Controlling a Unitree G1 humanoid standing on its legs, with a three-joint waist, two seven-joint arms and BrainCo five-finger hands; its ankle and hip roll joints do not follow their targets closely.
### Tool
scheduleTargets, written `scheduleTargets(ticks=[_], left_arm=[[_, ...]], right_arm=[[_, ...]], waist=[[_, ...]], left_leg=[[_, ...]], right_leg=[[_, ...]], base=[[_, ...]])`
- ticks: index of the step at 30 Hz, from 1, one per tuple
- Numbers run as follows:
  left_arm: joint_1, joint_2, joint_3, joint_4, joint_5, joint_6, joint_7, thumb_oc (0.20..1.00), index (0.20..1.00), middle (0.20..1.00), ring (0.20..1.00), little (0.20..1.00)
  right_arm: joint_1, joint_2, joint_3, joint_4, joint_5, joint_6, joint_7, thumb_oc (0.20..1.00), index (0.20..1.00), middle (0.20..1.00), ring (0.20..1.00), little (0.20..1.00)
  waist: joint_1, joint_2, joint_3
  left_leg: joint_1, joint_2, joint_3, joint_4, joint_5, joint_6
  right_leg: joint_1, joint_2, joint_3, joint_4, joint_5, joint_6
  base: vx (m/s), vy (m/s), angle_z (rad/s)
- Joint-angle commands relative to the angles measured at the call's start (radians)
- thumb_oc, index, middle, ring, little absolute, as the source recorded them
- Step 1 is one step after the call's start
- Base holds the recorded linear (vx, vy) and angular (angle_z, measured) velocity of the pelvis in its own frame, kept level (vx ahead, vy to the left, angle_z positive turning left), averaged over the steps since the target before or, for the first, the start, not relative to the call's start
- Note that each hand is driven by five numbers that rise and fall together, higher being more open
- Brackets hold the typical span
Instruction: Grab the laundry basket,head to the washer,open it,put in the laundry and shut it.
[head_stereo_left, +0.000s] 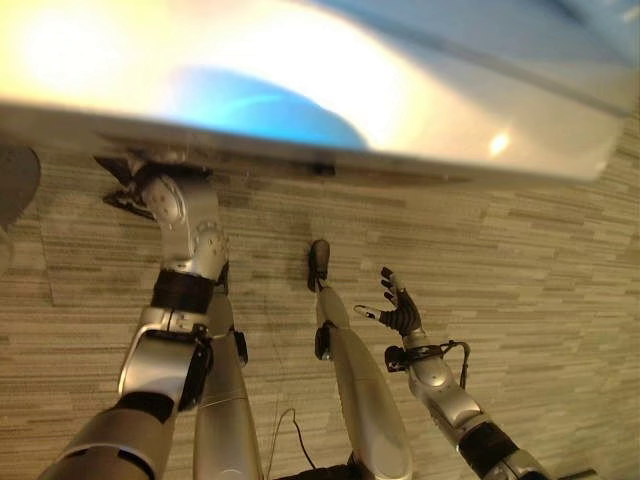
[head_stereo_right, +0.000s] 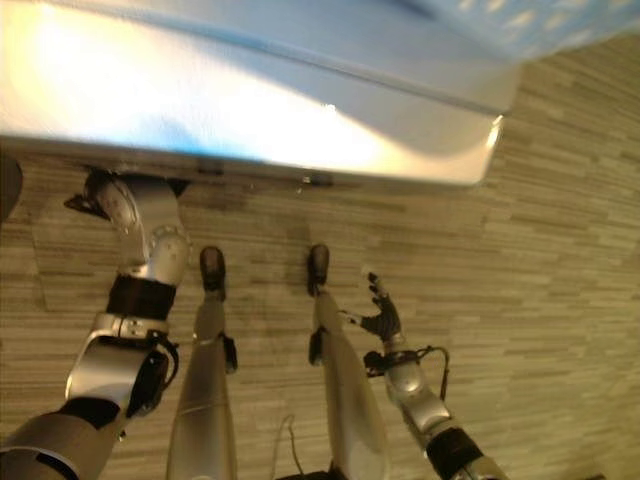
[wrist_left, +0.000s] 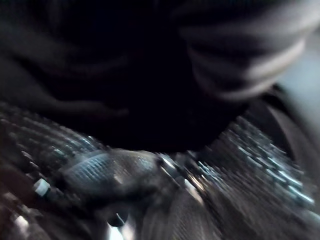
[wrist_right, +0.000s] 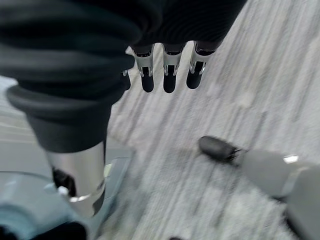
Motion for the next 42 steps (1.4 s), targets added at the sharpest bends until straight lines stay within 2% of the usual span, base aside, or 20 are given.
scheduleTargets(ticks=[1, 5, 8, 9, 11, 12, 13, 16, 18, 22, 23, 24, 26, 29, 31, 32, 33, 34, 37, 42], left_arm=[[-0.254, 0.094, -0.004, 0.1, -0.102, -0.028, -0.063, 0.2, 0.2, 0.2, 0.2, 0.2], [-0.435, 0.13, -0.093, 0.19, -0.175, -0.008, -0.088, 0.2, 0.2, 0.2, 0.2, 0.2], [-0.576, 0.134, -0.19, 0.191, -0.147, 0.011, -0.095, 0.2, 0.2, 0.2, 0.2, 0.2], [-0.614, 0.133, -0.221, 0.18, -0.134, 0.006, -0.092, 0.2, 0.2, 0.2, 0.2, 0.2], [-0.702, 0.127, -0.29, 0.133, -0.11, -0.01, -0.083, 0.2, 0.2, 0.2, 0.2, 0.2], [-0.747, 0.124, -0.327, 0.062, -0.082, -0.039, -0.085, 0.2, 0.2, 0.2, 0.2, 0.2], [-0.744, 0.121, -0.327, 0.057, -0.078, -0.04, -0.081, 0.2, 0.2, 0.2, 0.2, 0.2], [-0.744, 0.117, -0.341, -0.156, -0.044, -0.127, -0.105, 0.2, 0.2, 0.2, 0.2, 0.2], [-0.692, 0.109, -0.297, -0.237, -0.06, -0.17, -0.126, 0.2, 0.2, 0.2, 0.2, 0.2], [-0.593, 0.062, -0.254, -0.138, -0.174, -0.16, -0.118, 0.2, 0.2, 0.2, 0.2, 0.2], [-0.587, 0.146, -0.295, 0.164, -0.226, 0.039, -0.161, 1.0, 1.0, 1.0, 1.0, 1.0], [-0.615, 0.214, -0.34, 0.292, -0.158, 0.143, -0.191, 1.0, 1.0, 1.0, 1.0, 1.0], [-0.639, 0.299, -0.421, 0.57, -0.064, 0.338, -0.274, 1.0, 1.0, 1.0, 1.0, 1.0], [-0.683, 0.349, -0.507, 0.731, 0.125, 0.453, -0.335, 1.0, 1.0, 1.0, 1.0, 1.0], [-0.707, 0.367, -0.575, 0.803, 0.297, 0.506, -0.372, 1.0, 1.0, 1.0, 1.0, 1.0], [-0.71, 0.367, -0.577, 0.805, 0.299, 0.506, -0.373, 1.0, 1.0, 1.0, 1.0, 1.0], [-0.742, 0.368, -0.645, 0.849, 0.487, 0.544, -0.356, 1.0, 1.0, 1.0, 1.0, 1.0], [-0.757, 0.364, -0.691, 0.858, 0.59, 0.564, -0.342, 1.0, 1.0, 1.0, 1.0, 1.0], [-0.776, 0.335, -0.766, 0.846, 0.788, 0.589, -0.311, 1.0, 1.0, 1.0, 1.0, 1.0], [-0.762, 0.31, -0.907, 0.734, 1.178, 0.671, -0.178, 1.0, 1.0, 1.0, 1.0, 1.0]], right_arm=[[0.036, -0.057, -0.018, -0.024, -0.02, -0.022, -0.01, 1.0, 1.0, 1.0, 1.0, 1.0], [0.02, -0.097, -0.042, -0.019, 0.007, -0.018, 0.0, 1.0, 1.0, 1.0, 1.0, 1.0], [0.009, -0.138, -0.071, -0.042, -0.002, -0.017, 0.003, 1.0, 1.0, 1.0, 1.0, 1.0], [0.012, -0.149, -0.081, -0.046, -0.002, -0.018, 0.006, 1.0, 1.0, 1.0, 1.0, 1.0], [0.012, -0.174, -0.097, -0.062, 0.0, -0.016, 0.01, 1.0, 1.0, 1.0, 1.0, 1.0], [0.023, -0.201, -0.114, -0.09, -0.009, -0.015, 0.014, 1.0, 1.0, 1.0, 1.0, 1.0], [0.026, -0.202, -0.117, -0.093, -0.009, -0.014, 0.015, 1.0, 1.0, 1.0, 1.0, 1.0], [0.084, -0.251, -0.147, -0.156, -0.004, -0.019, 0.046, 1.0, 1.0, 1.0, 1.0, 1.0], [0.116, -0.258, -0.152, -0.178, -0.018, -0.016, 0.058, 1.0, 1.0, 1.0, 1.0, 1.0], [0.124, -0.262, -0.143, -0.177, -0.019, -0.005, 0.052, 1.0, 1.0, 1.0, 1.0, 1.0], [0.119, -0.258, -0.138, -0.16, -0.017, 0.002, 0.043, 1.0, 1.0, 1.0, 1.0, 1.0], [0.123, -0.265, -0.143, -0.158, -0.025, 0.002, 0.049, 1.0, 1.0, 1.0, 1.0, 1.0], [0.12, -0.287, -0.155, -0.145, -0.038, 0.005, 0.063, 1.0, 1.0, 1.0, 1.0, 1.0], [0.106, -0.292, -0.166, -0.13, -0.036, 0.017, 0.077, 1.0, 1.0, 1.0, 1.0, 1.0], [0.099, -0.294, -0.167, -0.122, -0.03, 0.015, 0.096, 1.0, 1.0, 1.0, 1.0, 1.0], [0.098, -0.293, -0.167, -0.121, -0.03, 0.015, 0.096, 1.0, 1.0, 1.0, 1.0, 1.0], [0.103, -0.295, -0.165, -0.123, -0.016, 0.007, 0.12, 1.0, 1.0, 1.0, 1.0, 1.0], [0.103, -0.29, -0.162, -0.117, -0.01, 0.004, 0.132, 1.0, 1.0, 1.0, 1.0, 1.0], [0.107, -0.271, -0.141, -0.111, 0.013, -0.012, 0.156, 1.0, 1.0, 1.0, 1.0, 1.0], [0.077, -0.229, -0.072, -0.055, 0.027, -0.048, 0.163, 1.0, 1.0, 1.0, 1.0, 1.0]], waist=[[-0.049, 0.003, -0.027], [-0.07, 0.009, -0.048], [-0.078, 0.023, -0.051], [-0.081, 0.025, -0.043], [-0.087, 0.034, -0.047], [-0.089, 0.045, -0.059], [-0.088, 0.041, -0.049], [-0.084, 0.053, -0.057], [-0.08, 0.051, -0.057], [-0.076, 0.052, -0.056], [-0.078, 0.061, -0.056], [-0.079, 0.068, -0.061], [-0.077, 0.08, -0.05], [-0.073, 0.094, -0.043], [-0.071, 0.095, -0.046], [-0.071, 0.093, -0.045], [-0.072, 0.089, -0.049], [-0.07, 0.085, -0.05], [-0.066, 0.082, -0.051], [-0.053, 0.08, -0.038]], left_leg=[[0.048, 0.006, -0.016, 0.09, -0.213, 0.004], [0.009, 0.001, -0.025, 0.099, -0.218, 0.007], [0.01, -0.004, -0.028, 0.078, -0.211, 0.008], [0.001, -0.01, -0.02, 0.074, -0.178, 0.011], [0.008, -0.012, -0.02, 0.052, -0.173, 0.012], [0.029, -0.01, -0.027, 0.031, -0.195, 0.012], [0.019, -0.014, -0.018, 0.034, -0.168, 0.014], [0.044, -0.023, -0.012, 0.009, -0.163, 0.015], [0.048, -0.027, -0.011, 0.006, -0.164, 0.015], [0.057, -0.029, -0.005, 0.002, -0.166, 0.017], [0.058, -0.029, 0.002, -0.002, -0.163, 0.021], [0.069, -0.026, -0.006, -0.01, -0.187, 0.02], [0.053, -0.029, 0.007, -0.006, -0.15, 0.025], [0.051, -0.031, 0.011, -0.011, -0.139, 0.026], [0.049, -0.03, 0.012, -0.01, -0.134, 0.025], [0.049, -0.03, 0.012, -0.01, -0.134, 0.025], [0.045, -0.029, 0.012, -0.009, -0.13, 0.025], [0.044, -0.028, 0.011, -0.011, -0.128, 0.025], [0.039, -0.026, 0.007, -0.014, -0.12, 0.025], [0.04, -0.024, 0.005, -0.014, -0.118, 0.026]], right_leg=[[0.04, -0.059, 0.071, 0.144, -0.168, 0.072], [0.02, -0.059, 0.072, 0.136, -0.166, 0.075], [0.031, -0.062, 0.067, 0.115, -0.164, 0.078], [0.024, -0.068, 0.06, 0.107, -0.14, 0.075], [0.033, -0.067, 0.06, 0.086, -0.132, 0.077], [0.049, -0.062, 0.069, 0.07, -0.145, 0.084], [0.041, -0.067, 0.062, 0.072, -0.125, 0.08], [0.058, -0.066, 0.069, 0.043, -0.115, 0.085], [0.061, -0.064, 0.074, 0.033, -0.111, 0.088], [0.068, -0.063, 0.081, 0.016, -0.104, 0.089], [0.075, -0.067, 0.084, 0.003, -0.097, 0.088], [0.086, -0.066, 0.089, -0.004, -0.112, 0.092], [0.074, -0.077, 0.079, 0.0, -0.088, 0.087], [0.072, -0.08, 0.078, -0.003, -0.081, 0.088], [0.07, -0.078, 0.079, -0.003, -0.079, 0.088], [0.069, -0.078, 0.08, -0.003, -0.079, 0.088], [0.066, -0.077, 0.083, -0.001, -0.075, 0.09], [0.064, -0.076, 0.086, -0.001, -0.073, 0.09], [0.059, -0.074, 0.09, 0.0, -0.073, 0.09], [0.064, -0.074, 0.088, 0.004, -0.076, 0.089]], base=[[0.01, -0.005, 0.16], [0.0, -0.001, 0.02], [0.01, -0.003, 0.05], [-0.06, 0.014, 0.06], [0.05, 0.006, 0.04], [0.04, -0.006, 0.07], [0.05, -0.011, 0.07], [0.0, 0.023, 0.03], [0.02, 0.016, -0.02], [0.0, 0.039, -0.02], [0.08, 0.092, -0.08], [-0.01, 0.091, -0.13], [-0.05, 0.065, -0.15], [-0.01, 0.056, -0.02], [-0.01, 0.009, -0.04], [-0.02, -0.006, -0.05], [-0.02, -0.01, -0.04], [0.0, 0.0, 0.0], [-0.01, -0.01, 0.02], [-0.02, -0.008, 0.04]])
